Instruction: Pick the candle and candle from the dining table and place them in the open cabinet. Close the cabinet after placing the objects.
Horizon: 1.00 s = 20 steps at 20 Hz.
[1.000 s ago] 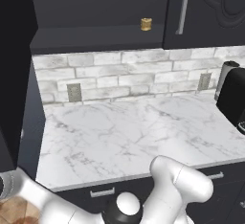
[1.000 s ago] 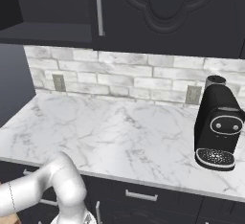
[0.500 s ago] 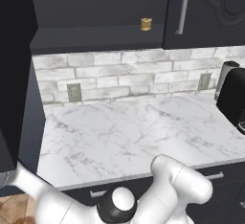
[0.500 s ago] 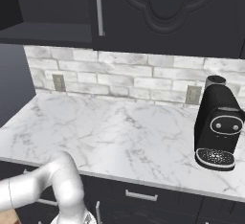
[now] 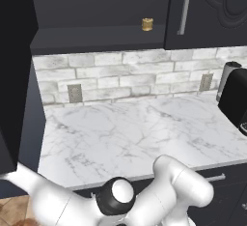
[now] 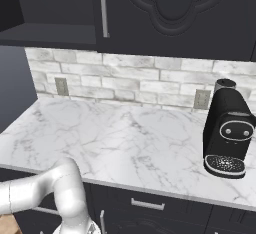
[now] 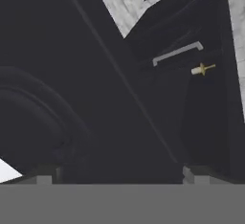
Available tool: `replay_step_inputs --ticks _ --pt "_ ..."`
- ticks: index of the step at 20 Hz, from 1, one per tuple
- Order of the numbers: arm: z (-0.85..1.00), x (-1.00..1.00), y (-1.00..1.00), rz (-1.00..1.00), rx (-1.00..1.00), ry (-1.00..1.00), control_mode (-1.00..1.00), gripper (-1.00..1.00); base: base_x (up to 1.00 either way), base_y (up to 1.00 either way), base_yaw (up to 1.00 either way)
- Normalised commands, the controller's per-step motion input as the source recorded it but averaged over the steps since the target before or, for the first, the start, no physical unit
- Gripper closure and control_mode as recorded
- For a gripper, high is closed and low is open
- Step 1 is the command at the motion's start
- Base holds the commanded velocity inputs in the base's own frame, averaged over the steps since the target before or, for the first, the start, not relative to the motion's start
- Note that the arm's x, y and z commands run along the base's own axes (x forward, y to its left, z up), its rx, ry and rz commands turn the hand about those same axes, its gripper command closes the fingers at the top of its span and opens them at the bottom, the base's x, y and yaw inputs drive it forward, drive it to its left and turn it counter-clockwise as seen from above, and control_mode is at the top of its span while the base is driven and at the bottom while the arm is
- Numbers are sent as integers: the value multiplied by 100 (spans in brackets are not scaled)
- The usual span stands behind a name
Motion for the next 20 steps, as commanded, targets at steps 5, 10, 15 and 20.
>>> replay_step_inputs --ticks 5,10,15,20 --pt "52 -24 -28 2 20 -9 -100 -100 0 0 0" --pt "10 -11 -43 7 10 -6 -100 -100 0 0 0" --pt "0 -2 -47 6 6 -12 -100 -100 0 0 0" --pt "11 -1 -71 11 9 -15 -100 -100 0 0 0"
